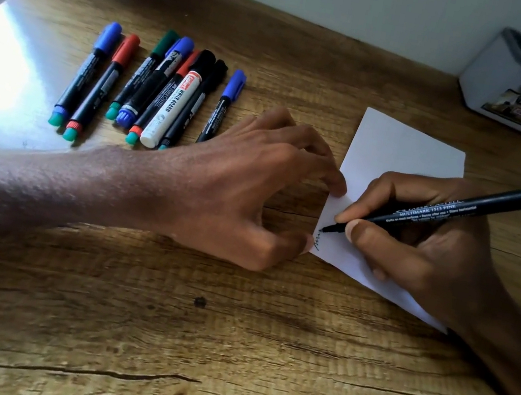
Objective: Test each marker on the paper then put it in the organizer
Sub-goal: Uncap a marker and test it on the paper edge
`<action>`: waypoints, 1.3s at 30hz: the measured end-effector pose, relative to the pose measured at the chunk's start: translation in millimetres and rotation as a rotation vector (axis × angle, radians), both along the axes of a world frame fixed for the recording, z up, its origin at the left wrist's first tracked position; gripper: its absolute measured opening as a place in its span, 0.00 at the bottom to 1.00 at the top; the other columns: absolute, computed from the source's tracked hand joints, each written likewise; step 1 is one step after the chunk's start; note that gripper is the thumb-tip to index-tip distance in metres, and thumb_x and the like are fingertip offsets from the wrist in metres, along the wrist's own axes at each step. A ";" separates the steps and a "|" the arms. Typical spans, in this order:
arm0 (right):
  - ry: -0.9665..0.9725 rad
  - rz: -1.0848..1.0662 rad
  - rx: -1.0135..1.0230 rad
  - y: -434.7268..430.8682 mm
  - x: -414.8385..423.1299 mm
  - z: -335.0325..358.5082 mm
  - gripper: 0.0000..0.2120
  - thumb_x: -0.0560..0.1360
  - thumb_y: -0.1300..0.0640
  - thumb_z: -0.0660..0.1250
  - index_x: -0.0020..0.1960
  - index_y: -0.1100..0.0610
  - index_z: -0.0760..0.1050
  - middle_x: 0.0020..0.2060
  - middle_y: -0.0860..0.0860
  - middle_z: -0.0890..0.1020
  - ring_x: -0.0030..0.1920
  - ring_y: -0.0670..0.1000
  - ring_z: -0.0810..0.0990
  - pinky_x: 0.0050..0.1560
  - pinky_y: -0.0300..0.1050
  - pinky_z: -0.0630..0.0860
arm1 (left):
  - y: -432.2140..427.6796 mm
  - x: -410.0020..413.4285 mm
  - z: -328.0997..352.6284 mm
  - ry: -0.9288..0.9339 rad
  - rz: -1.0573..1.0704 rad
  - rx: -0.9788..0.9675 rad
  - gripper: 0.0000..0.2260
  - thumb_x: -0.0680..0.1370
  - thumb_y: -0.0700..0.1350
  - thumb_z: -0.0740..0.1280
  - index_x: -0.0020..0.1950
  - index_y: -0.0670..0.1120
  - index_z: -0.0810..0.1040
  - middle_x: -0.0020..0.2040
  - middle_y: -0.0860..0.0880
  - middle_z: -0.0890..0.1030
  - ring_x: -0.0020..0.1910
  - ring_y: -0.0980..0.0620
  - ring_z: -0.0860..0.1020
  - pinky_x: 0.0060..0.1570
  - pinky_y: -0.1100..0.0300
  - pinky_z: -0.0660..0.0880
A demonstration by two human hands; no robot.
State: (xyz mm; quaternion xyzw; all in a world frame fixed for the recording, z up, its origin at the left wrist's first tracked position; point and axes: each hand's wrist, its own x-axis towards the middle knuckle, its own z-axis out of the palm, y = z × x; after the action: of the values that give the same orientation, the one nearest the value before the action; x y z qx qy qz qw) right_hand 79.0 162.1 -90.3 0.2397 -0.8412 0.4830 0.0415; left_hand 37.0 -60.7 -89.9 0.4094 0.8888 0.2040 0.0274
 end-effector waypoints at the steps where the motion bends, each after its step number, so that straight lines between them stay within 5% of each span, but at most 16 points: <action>1: 0.000 0.002 0.002 -0.1 -0.2 0.0 0.03 0.69 0.69 0.70 0.39 0.64 0.82 0.29 0.42 0.81 0.27 0.42 0.80 0.30 0.31 0.72 | 0.2 0.1 -0.1 0.000 0.001 -0.001 0.31 0.72 0.64 0.65 0.74 0.60 0.70 0.72 0.60 0.70 0.70 0.56 0.63 0.69 0.50 0.69; 26: -0.069 -0.091 -0.122 0.7 -4.0 -3.1 0.05 0.73 0.70 0.68 0.41 0.66 0.81 0.25 0.44 0.79 0.17 0.51 0.74 0.22 0.41 0.70 | 0.3 0.2 0.3 -0.013 0.008 -0.012 0.30 0.72 0.64 0.66 0.74 0.61 0.70 0.72 0.61 0.69 0.70 0.55 0.64 0.69 0.51 0.68; 39: -0.141 -0.113 -0.344 6.8 -6.6 6.9 0.03 0.74 0.67 0.68 0.46 0.67 0.77 0.32 0.62 0.79 0.25 0.57 0.73 0.22 0.44 0.73 | -1.5 3.1 4.8 -0.046 0.041 0.066 0.34 0.70 0.63 0.69 0.75 0.58 0.68 0.71 0.61 0.71 0.70 0.59 0.63 0.68 0.62 0.64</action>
State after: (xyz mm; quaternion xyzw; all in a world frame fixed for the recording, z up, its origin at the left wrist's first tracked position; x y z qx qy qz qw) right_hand 72.5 168.9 -83.4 0.1469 -0.7592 0.6321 0.0499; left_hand 40.1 -62.1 -85.1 0.3869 0.8890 0.2431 0.0299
